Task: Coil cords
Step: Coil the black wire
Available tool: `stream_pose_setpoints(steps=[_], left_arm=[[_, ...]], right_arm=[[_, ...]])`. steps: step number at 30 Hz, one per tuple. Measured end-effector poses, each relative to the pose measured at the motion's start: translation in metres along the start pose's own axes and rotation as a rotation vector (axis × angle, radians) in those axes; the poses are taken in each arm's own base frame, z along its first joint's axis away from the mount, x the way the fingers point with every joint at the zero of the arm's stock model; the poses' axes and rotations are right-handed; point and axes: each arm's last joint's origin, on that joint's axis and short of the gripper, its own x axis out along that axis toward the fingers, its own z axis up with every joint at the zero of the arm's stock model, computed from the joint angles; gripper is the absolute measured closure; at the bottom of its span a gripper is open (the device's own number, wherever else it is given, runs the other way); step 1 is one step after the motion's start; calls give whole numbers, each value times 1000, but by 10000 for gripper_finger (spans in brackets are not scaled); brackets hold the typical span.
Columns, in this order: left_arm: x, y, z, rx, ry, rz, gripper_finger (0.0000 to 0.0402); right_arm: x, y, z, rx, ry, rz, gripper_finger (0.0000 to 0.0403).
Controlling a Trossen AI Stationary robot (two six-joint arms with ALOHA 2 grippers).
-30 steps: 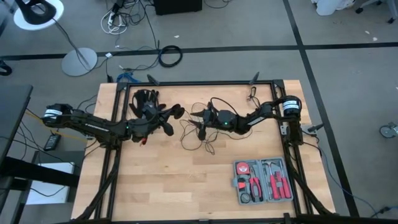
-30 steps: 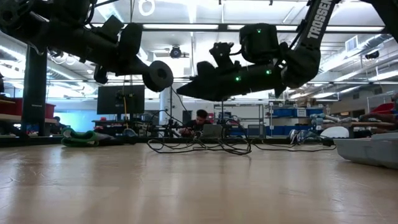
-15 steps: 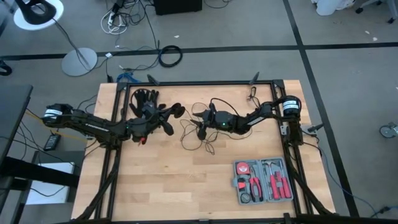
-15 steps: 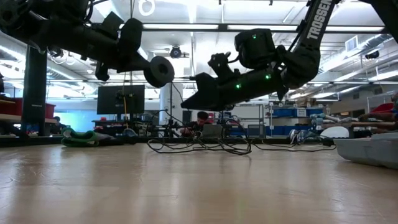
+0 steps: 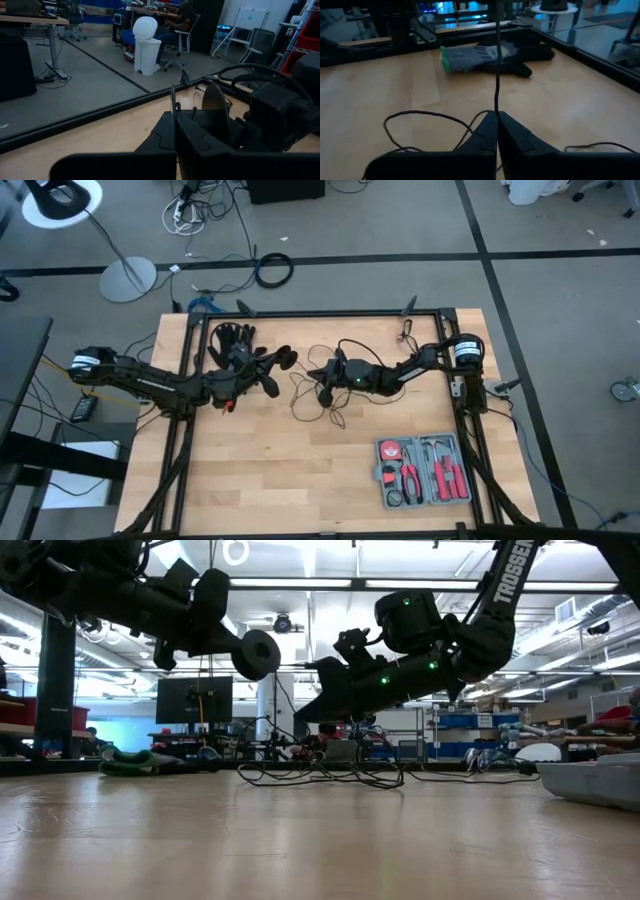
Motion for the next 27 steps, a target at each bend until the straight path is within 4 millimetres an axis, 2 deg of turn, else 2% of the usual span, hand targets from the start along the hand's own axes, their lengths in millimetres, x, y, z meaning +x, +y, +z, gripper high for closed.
stream_pose_setpoints(steps=[8, 14, 21, 27], left_arm=[[2, -1, -4, -2, 16, -17, 401], [6, -1, -10, 23, 32, 22, 401], [9, -1, -21, 71, 85, 26, 401], [8, 1, -27, 111, 141, 25, 401]], right_arm=[[25, 20, 20, -88, 112, 87, 401], [38, 35, 42, -170, 69, 188, 402], [46, 40, 61, -207, 50, 221, 403], [45, 36, 67, -218, 49, 214, 403]])
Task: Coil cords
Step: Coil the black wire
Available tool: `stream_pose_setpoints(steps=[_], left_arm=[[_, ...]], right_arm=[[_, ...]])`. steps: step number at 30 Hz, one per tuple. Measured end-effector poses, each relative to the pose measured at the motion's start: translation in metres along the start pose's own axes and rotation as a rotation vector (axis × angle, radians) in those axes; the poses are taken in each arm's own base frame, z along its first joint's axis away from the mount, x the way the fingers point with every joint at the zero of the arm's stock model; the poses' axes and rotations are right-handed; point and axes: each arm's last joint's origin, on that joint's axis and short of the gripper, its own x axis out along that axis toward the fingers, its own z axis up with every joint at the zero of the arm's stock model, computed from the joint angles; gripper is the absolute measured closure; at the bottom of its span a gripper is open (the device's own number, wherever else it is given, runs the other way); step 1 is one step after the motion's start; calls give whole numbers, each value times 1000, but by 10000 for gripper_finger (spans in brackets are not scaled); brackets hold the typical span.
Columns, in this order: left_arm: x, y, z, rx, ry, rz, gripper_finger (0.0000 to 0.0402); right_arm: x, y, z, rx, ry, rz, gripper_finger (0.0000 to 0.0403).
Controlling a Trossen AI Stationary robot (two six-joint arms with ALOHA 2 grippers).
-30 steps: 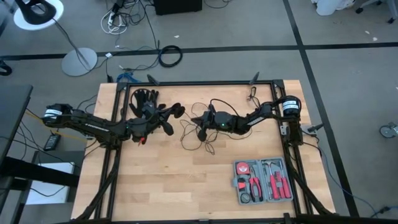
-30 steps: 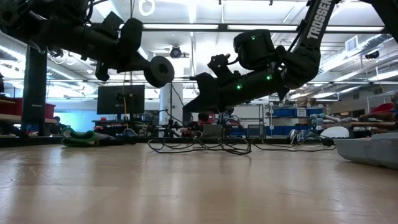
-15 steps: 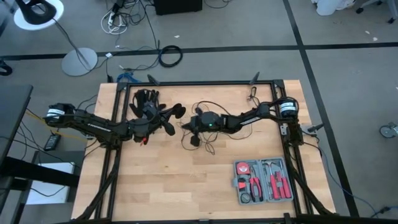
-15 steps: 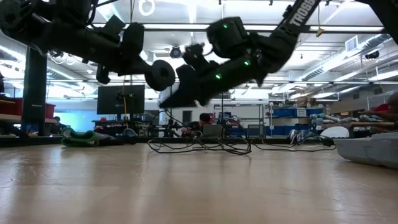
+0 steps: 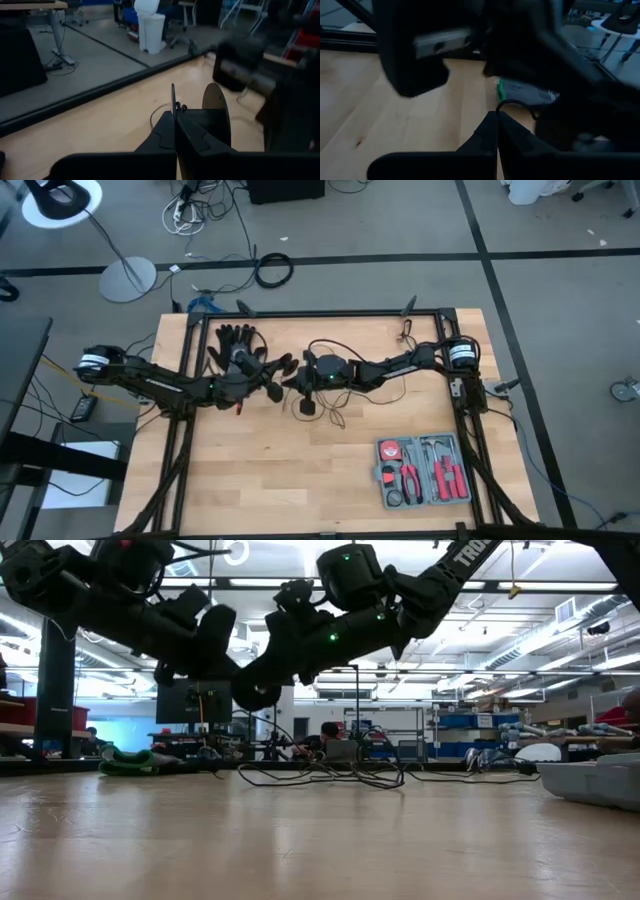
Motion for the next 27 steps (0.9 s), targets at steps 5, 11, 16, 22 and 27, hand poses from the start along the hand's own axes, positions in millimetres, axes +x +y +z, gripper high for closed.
stream_pose_setpoints(steps=[5, 11, 16, 22, 27], left_arm=[[0, 1, -4, 31, 40, -9, 401], [0, 1, -5, 37, 52, -23, 401], [0, 0, -5, 28, 56, -39, 401], [0, -3, -1, -52, 31, -86, 401], [-1, -4, 4, -89, -7, -107, 401]], right_arm=[[-3, -6, 4, 11, -5, -15, 403], [-16, -14, 16, 15, 46, -57, 403], [-35, -25, 27, 6, 145, -167, 403], [-48, -37, 23, 14, 276, -211, 396], [-49, -37, 3, 104, 342, -137, 379]])
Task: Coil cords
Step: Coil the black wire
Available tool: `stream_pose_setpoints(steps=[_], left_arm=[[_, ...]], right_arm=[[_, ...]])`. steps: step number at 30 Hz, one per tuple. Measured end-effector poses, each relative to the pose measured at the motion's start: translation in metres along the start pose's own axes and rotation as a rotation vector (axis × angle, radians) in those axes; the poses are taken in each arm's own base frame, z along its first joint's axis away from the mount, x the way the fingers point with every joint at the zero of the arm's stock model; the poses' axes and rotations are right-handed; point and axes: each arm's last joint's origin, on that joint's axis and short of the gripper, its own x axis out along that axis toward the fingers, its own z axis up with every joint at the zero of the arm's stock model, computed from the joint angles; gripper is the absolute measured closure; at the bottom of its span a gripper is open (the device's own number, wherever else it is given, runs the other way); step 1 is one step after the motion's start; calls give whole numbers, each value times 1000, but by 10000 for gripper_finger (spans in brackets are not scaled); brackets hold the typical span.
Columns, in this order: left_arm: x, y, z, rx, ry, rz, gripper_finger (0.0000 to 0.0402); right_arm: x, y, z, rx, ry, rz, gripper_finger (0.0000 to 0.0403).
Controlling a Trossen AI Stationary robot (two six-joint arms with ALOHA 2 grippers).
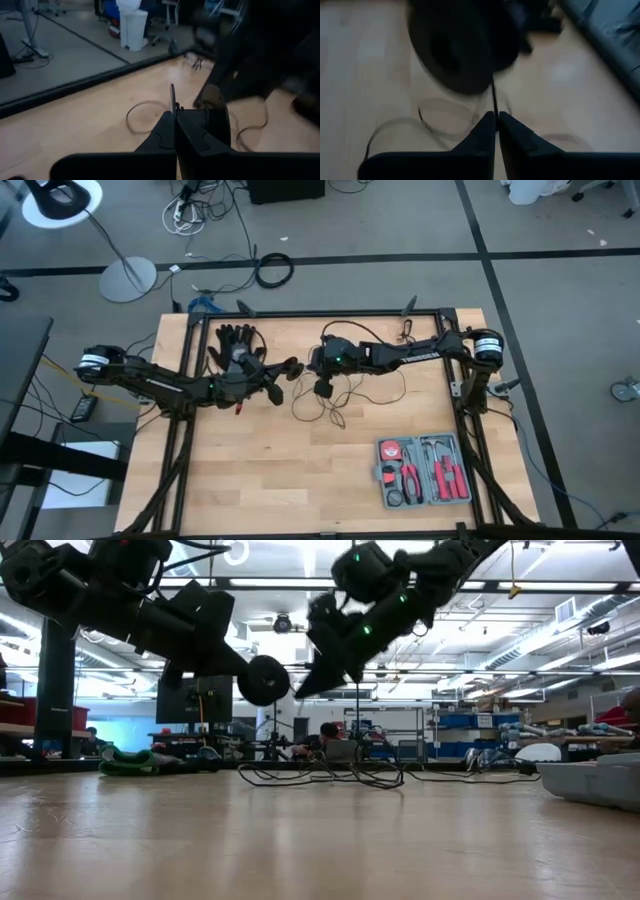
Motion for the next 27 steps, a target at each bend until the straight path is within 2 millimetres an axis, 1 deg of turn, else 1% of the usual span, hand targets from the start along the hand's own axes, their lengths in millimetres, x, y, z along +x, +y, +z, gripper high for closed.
stream_pose_setpoints(steps=[2, 5, 10, 13, 18, 20, 22, 25, 27], left_arm=[[0, 0, 1, -4, -4, -1, 401], [-1, 0, 3, -14, -21, 11, 402], [-7, 1, 14, -16, -66, 18, 401], [-11, 3, 21, -2, -97, 18, 402], [-17, 5, 31, 15, -135, 19, 401], [-19, 5, 33, 21, -144, 20, 401], [-19, 5, 34, 19, -147, 20, 401], [-19, 5, 34, 18, -149, 19, 401], [-19, 5, 34, 15, -151, 18, 401]], right_arm=[[2, 1, -10, 13, 23, 15, 375], [0, 2, -18, 36, 23, 23, 370], [-1, 2, -36, 62, 76, 26, 371], [-12, 1, -44, 80, 82, 26, 373], [-46, -3, -61, 128, 62, -25, 378], [-58, -4, -70, 155, 6, -41, 380], [-66, -5, -78, 193, -84, -40, 380], [-69, -2, -86, 223, -254, -15, 377], [-65, 1, -89, 191, -352, -6, 372]])
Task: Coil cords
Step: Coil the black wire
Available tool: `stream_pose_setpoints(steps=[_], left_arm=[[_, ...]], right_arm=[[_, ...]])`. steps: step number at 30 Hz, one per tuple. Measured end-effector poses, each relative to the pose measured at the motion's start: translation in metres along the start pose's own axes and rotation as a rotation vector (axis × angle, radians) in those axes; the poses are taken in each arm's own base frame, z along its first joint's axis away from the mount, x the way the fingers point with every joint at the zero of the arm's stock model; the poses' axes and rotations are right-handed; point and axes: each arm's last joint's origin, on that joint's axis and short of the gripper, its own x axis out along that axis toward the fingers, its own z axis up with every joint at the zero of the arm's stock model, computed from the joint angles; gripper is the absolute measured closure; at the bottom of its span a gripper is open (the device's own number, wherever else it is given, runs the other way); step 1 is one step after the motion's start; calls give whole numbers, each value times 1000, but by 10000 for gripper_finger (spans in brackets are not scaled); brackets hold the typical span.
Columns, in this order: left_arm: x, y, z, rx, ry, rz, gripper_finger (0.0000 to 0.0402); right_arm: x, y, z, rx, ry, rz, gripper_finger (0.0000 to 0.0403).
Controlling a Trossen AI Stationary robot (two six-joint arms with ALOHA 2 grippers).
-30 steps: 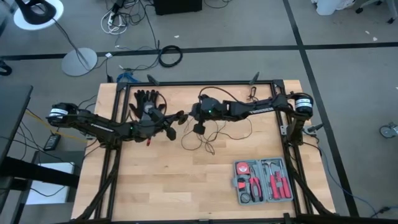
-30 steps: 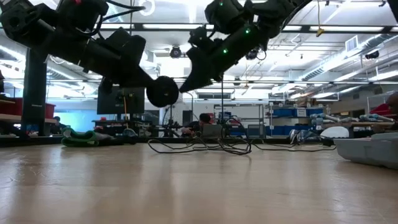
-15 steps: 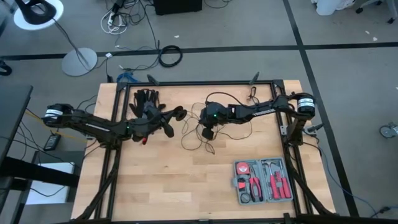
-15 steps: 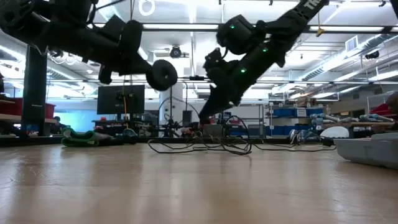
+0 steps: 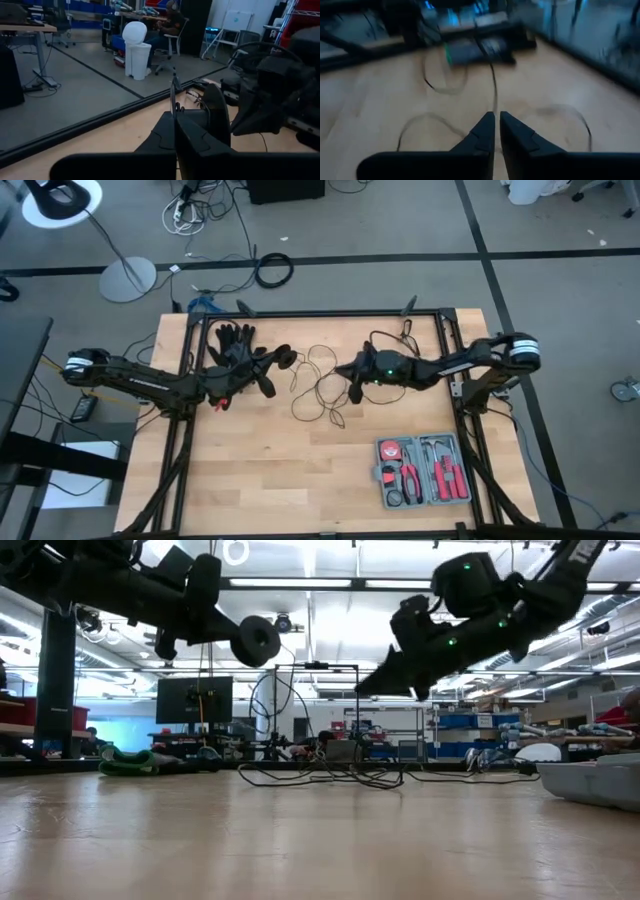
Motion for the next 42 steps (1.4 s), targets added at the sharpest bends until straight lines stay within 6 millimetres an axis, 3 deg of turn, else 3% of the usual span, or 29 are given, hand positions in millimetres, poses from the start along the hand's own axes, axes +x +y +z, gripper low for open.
stream_pose_setpoints(steps=[8, 12, 17, 23, 26, 30, 36, 42], left_arm=[[0, 0, 0, -8, -1, -11, 401], [0, -1, 0, -9, 1, -18, 401], [0, -1, 0, -12, 2, -19, 401], [0, -1, 0, -11, 2, -19, 401], [0, -1, 0, -11, 2, -19, 401], [0, -1, 1, -16, -4, -20, 402], [0, 0, 3, -29, -24, -3, 401], [-1, 0, 4, -29, -28, 14, 401]], right_arm=[[48, 8, -17, -97, -20, 16, 315], [69, 5, -7, -114, -60, -50, 284], [82, -1, 5, -146, -57, -87, 264], [88, -1, 7, -154, 11, -81, 267], [87, -1, 2, -156, 71, -84, 295], [86, -1, -5, -134, 145, -87, 385], [65, 3, -5, -94, 366, -115, 399], [17, 10, 4, -117, 646, -249, 401]])
